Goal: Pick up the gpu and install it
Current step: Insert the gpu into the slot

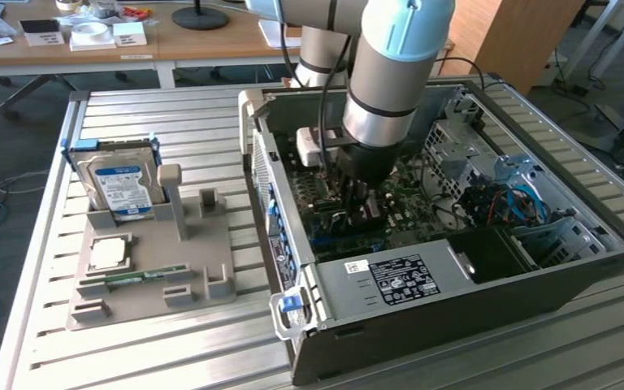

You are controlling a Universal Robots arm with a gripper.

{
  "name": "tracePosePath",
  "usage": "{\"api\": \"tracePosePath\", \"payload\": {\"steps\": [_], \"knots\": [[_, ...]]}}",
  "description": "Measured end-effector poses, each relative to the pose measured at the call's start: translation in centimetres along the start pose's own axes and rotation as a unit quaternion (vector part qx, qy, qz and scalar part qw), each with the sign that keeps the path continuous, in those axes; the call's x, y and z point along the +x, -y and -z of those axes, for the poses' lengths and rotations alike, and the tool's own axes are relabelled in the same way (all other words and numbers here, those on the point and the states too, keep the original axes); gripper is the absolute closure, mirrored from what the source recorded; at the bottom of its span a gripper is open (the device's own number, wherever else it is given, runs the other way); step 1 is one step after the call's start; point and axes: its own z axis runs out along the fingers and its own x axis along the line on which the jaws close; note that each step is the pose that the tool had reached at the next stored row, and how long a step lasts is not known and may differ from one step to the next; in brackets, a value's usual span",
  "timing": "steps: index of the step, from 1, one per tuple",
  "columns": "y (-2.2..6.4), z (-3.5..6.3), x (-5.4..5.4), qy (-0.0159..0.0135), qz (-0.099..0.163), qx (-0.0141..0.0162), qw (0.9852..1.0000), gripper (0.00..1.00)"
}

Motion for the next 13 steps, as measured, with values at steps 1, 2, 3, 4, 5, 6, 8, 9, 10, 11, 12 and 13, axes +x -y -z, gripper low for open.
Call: {"api": "tracePosePath", "payload": {"steps": [1, 2, 3, 4, 5, 6, 8, 9, 10, 11, 12, 13], "knots": [[0.0, 0.24, 0.0, 0.0, 0.0, 0.0, 1.0, 0.66], [0.0, 0.5, 0.0, 0.0, 0.0, 0.0, 1.0, 0.66], [0.01, 0.79, 0.0, 0.0, 0.0, 0.0, 1.0, 0.66], [0.01, 1.13, 0.0, 0.0001, 0.0, 0.0, 1.0, 0.66], [0.02, 1.45, -0.1, 0.0, 0.0, 0.0, 1.0, 0.66], [0.02, 1.72, -0.1, 0.0, 0.0, 0.0001, 1.0, 0.66], [0.02, 2.28, -0.1, 0.0, 0.0, 0.0, 1.0, 0.66], [0.02, 2.55, -0.1, -0.0001, 0.0, 0.0, 1.0, 0.66], [0.03, 2.77, -0.1, -0.0001, 0.0, 0.0, 1.0, 0.66], [0.03, 2.91, -0.1, 0.0, 0.0, 0.0001, 1.0, 0.66], [0.04, 3.01, -0.1, 0.0, 0.0, 0.0001, 1.0, 0.66], [0.03, 3.05, -0.1, 0.0, 0.0, 0.0001, 1.0, 0.66]]}}
